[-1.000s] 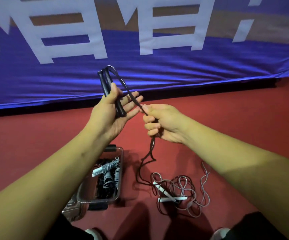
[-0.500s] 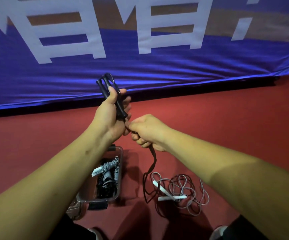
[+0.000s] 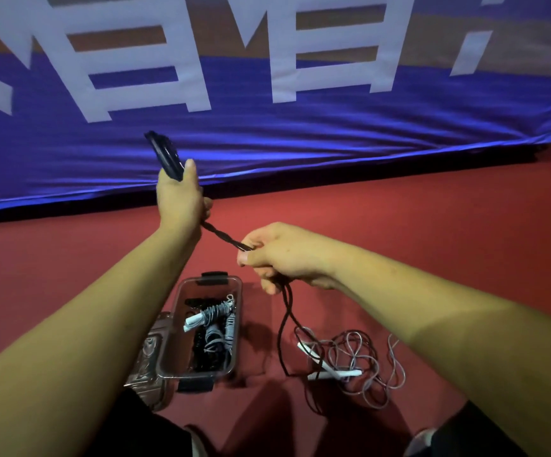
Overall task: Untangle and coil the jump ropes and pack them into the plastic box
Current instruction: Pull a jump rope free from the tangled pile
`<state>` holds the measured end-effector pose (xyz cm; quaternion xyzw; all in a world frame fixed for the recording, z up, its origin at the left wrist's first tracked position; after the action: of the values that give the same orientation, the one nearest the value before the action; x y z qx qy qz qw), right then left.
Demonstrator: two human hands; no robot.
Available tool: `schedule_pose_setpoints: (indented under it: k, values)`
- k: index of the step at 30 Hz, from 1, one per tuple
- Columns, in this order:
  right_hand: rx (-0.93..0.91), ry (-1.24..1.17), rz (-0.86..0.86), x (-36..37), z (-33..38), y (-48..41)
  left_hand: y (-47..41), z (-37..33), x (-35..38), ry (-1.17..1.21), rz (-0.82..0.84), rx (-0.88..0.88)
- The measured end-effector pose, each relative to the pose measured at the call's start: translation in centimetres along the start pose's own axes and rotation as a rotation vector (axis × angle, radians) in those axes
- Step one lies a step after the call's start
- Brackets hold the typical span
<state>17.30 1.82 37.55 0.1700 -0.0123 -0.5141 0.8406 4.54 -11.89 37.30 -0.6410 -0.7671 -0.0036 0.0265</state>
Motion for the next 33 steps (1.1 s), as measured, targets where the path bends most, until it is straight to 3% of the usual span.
schedule_pose_setpoints:
  k: [2, 5, 7, 11, 13, 17, 20, 23, 28, 33]
  values:
    - [-0.016, -0.005, -0.009, -1.0, 0.2, 0.5, -0.8, -0.1, -1.1, -0.192, -0.031, 0.032]
    - [-0.046, -0.049, -0.095, -3.2, 0.5, 1.1, -1.5, 1.1, -1.9, -0.316, 0.033, -0.101]
    - [-0.064, 0.034, -0.178, -4.6, 0.6, 1.3, -1.2, 1.9, -1.8, -0.363, 0.122, -0.196]
    - [-0.092, 0.219, -0.325, -6.1, 0.7, 1.7, 0.1, 2.1, -0.7, -0.643, 0.267, -0.153]
    - [-0.108, 0.235, -0.383, -6.8, 0.8, 1.7, 1.1, 2.6, 0.0, -0.666, 0.437, -0.200]
    - [-0.114, 0.368, -0.525, -9.3, 0.1, 1.4, 4.5, 3.1, 1.5, -0.651, 0.930, -0.428]
    - [-0.103, 0.465, -0.559, -11.1, -1.0, 1.4, 6.4, 2.2, 2.4, -0.532, 1.072, -0.485]
    - [-0.120, 0.530, -0.541, -12.0, -1.4, 1.7, 7.4, 2.0, 2.6, -0.508, 1.160, -0.463]
    - [-0.132, 0.634, -0.480, -12.2, -1.7, 1.5, 7.5, 2.5, 2.1, -0.707, 1.254, -0.378]
    - [-0.223, 0.666, -0.408, -11.4, -0.8, 1.1, 8.7, 1.4, 2.2, -0.918, 1.384, -0.144]
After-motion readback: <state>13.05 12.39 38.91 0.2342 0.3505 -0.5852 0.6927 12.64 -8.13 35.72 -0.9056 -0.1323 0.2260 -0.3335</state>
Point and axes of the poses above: each hand's wrist, its own y-axis away from the middle knuckle, its own x-axis out of the palm, z = x × y, the point moved 3 cm from there along -y, towards the middle knuckle, and after that the axes turned 4 degrees about z, right-handed, at the moved point
